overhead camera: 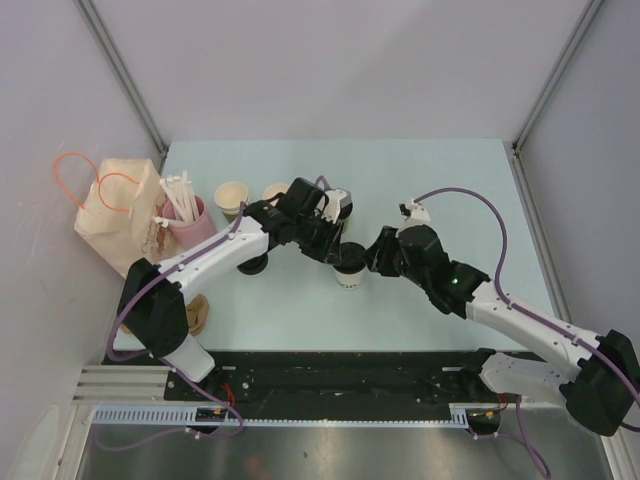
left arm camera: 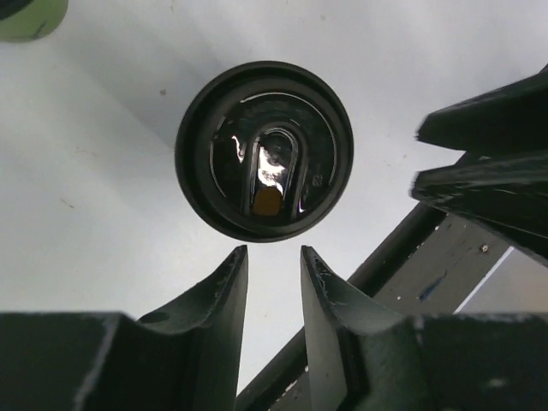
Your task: Pack the takeout coffee
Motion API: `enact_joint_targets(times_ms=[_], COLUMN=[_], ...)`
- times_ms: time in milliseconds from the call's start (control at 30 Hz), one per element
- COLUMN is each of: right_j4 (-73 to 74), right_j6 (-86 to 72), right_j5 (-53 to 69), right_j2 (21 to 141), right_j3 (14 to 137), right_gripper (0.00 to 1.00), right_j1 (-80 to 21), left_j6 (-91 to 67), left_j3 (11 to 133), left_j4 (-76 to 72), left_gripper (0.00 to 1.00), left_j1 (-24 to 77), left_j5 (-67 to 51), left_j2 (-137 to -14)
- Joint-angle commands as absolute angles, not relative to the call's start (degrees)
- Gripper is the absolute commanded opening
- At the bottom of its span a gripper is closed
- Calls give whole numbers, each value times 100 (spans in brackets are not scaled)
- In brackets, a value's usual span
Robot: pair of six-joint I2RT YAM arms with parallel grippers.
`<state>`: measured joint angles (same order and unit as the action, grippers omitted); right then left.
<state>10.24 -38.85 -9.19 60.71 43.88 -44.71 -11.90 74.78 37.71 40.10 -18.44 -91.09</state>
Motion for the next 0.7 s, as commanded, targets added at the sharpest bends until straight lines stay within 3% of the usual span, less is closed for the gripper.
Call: enact_joint_targets(times_ms=[0, 667], right_j4=[713, 351], right_j6=[-4114, -3586], right_j5=[-1152, -747], right_j2=[6284, 6987], right_j3=[4386, 4562], right_gripper=[38, 35], right_j1=[-4351, -4060], left_j6=[-1442, -1371], left_j3=[7628, 8015], left_j4=[3340, 3296], left_gripper=[36, 39], left_j1=[3999, 3981], left_j5=[-2083, -1644], left_j2=[-8903, -9316])
